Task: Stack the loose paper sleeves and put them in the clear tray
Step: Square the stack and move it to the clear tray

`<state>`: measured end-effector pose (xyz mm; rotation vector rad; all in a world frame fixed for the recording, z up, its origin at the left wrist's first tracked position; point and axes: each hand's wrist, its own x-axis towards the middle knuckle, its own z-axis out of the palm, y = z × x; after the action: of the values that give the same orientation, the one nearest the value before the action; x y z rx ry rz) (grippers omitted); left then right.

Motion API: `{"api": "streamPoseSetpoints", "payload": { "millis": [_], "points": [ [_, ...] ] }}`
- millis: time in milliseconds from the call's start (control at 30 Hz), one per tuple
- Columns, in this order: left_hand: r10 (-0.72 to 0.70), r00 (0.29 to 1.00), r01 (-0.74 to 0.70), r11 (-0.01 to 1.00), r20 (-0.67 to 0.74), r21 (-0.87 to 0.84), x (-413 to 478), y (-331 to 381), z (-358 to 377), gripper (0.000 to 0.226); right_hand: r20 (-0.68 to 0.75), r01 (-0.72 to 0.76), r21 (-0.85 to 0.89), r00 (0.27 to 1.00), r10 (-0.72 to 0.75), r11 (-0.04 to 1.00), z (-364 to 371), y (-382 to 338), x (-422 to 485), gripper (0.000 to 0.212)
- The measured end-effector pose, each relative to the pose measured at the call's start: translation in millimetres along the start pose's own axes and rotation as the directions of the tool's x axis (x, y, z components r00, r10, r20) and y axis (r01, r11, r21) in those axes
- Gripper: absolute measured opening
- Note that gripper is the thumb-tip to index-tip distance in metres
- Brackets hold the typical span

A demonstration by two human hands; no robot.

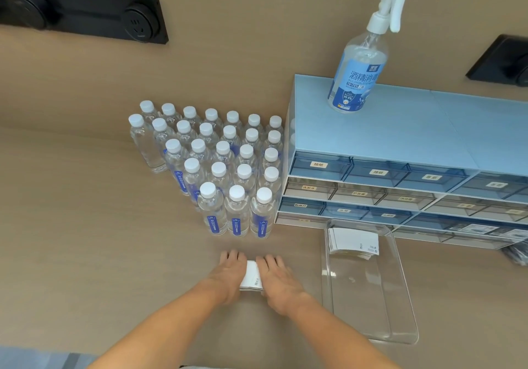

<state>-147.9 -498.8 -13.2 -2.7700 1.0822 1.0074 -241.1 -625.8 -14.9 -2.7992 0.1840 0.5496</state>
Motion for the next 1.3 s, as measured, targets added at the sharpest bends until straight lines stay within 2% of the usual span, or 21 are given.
{"api": "streamPoseSetpoints", "payload": {
  "millis": [67,133,167,200,233,267,300,333,367,400,500,700,767,833,900,967,1033,1067,1100,1167,1300],
  "points": [
    [-0.012,1.000,0.012,1.000,0.009,-0.010,-6.0,-0.8,-6.1,0.076,0.026,-0.024,0.046,0.999,0.023,0.999,-2.9,1.9,0.5,0.104],
    [-0.065,0.995,0.073,0.991,0.071,-0.115,-16.2,-6.5,-18.7,0.109,0.092,-0.126,0.242,0.990,0.107,0.962,-12.6,5.1,-4.0,0.127],
    [-0.106,0.989,0.129,0.960,0.103,-0.249,-22.8,-12.7,-26.1,0.114,0.123,-0.209,0.413,0.977,0.173,0.887,-18.7,9.0,-8.2,0.131],
    [-0.143,0.980,0.190,0.876,0.136,-0.444,-28.5,-21.8,-33.1,0.111,0.152,-0.295,0.599,0.955,0.257,0.744,-25.3,14.0,-12.8,0.129],
    [-0.186,0.961,0.276,0.705,0.206,-0.653,-33.4,-31.0,-40.5,0.108,0.199,-0.367,0.765,0.916,0.348,0.529,-30.9,18.1,-17.0,0.122],
    [-0.215,0.928,0.371,0.441,0.305,-0.817,-37.5,-36.9,-46.9,0.109,0.274,-0.407,0.873,0.865,0.420,0.269,-36.5,19.7,-19.4,0.115],
    [-0.211,0.891,0.441,0.180,0.403,-0.879,-41.0,-38.5,-52.0,0.111,0.373,-0.425,0.905,0.812,0.449,0.016,-39.7,19.6,-17.9,0.105],
    [-0.206,0.867,0.468,0.021,0.454,-0.884,-41.9,-38.8,-52.9,0.112,0.451,-0.428,0.890,0.769,0.452,-0.160,-40.4,16.7,-15.2,0.093],
    [-0.204,0.851,0.484,-0.055,0.484,-0.873,-41.7,-34.9,-51.7,0.110,0.496,-0.432,0.868,0.745,0.446,-0.244,-38.9,10.3,-11.8,0.080],
    [-0.204,0.841,0.496,-0.078,0.501,-0.865,-40.8,-27.3,-49.7,0.105,0.518,-0.445,0.855,0.736,0.435,-0.266,-37.7,1.1,-8.4,0.068],
    [-0.198,0.854,0.480,-0.061,0.482,-0.875,-40.5,-4.4,-48.0,0.088,0.517,-0.484,0.853,0.735,0.440,-0.193,-30.6,-20.8,-1.9,0.055],
    [-0.250,0.861,0.432,-0.097,0.442,-0.897,-40.5,-18.3,-42.6,0.080,0.479,-0.461,0.869,0.698,0.533,-0.179,-25.2,-5.1,-8.3,0.068],
    [-0.247,0.863,0.427,-0.111,0.441,-0.898,-38.4,-13.8,-41.0,0.073,0.479,-0.466,0.869,0.714,0.510,-0.165,-24.0,-9.6,-5.5,0.062],
    [-0.229,0.872,0.429,-0.065,0.432,-0.901,-33.7,-7.0,-39.3,0.080,0.462,-0.479,0.872,0.738,0.491,-0.101,-27.9,-17.0,-2.8,0.057],
    [-0.244,0.891,0.407,0.057,0.383,-0.911,-33.3,-8.2,-40.4,0.087,0.421,-0.498,0.867,0.752,0.508,0.019,-33.8,-17.4,-3.8,0.065],
    [-0.286,0.937,0.306,0.408,0.198,-0.860,-35.5,-18.0,-38.1,0.098,0.310,-0.473,0.850,0.804,0.508,0.230,-36.6,-7.8,-6.7,0.084],
    [-0.195,0.981,0.164,0.797,0.009,-0.581,-36.0,-24.9,-34.9,0.108,0.215,-0.414,0.742,0.892,0.398,0.528,-38.5,2.0,-7.5,0.104],
    [-0.114,0.993,0.096,0.900,-0.017,-0.425,-35.6,-22.1,-34.0,0.115,0.200,-0.362,0.630,0.930,0.308,0.687,-40.2,3.9,-6.2,0.110],
    [-0.055,0.998,0.051,0.949,-0.002,-0.311,-33.1,-17.2,-31.9,0.119,0.209,-0.300,0.492,0.952,0.224,0.817,-41.7,3.3,-3.9,0.115],
    [-0.008,1.000,0.012,0.992,0.030,-0.126,-24.2,-5.6,-27.4,0.108,0.246,-0.190,0.251,0.961,0.128,0.949,-44.3,-3.4,2.1,0.110],
    [-0.007,0.999,0.004,0.996,0.034,0.091,-9.2,4.0,-23.4,0.054,0.216,-0.147,0.041,0.967,0.135,0.988,-43.8,-13.3,11.5,0.065]
  ]
}}
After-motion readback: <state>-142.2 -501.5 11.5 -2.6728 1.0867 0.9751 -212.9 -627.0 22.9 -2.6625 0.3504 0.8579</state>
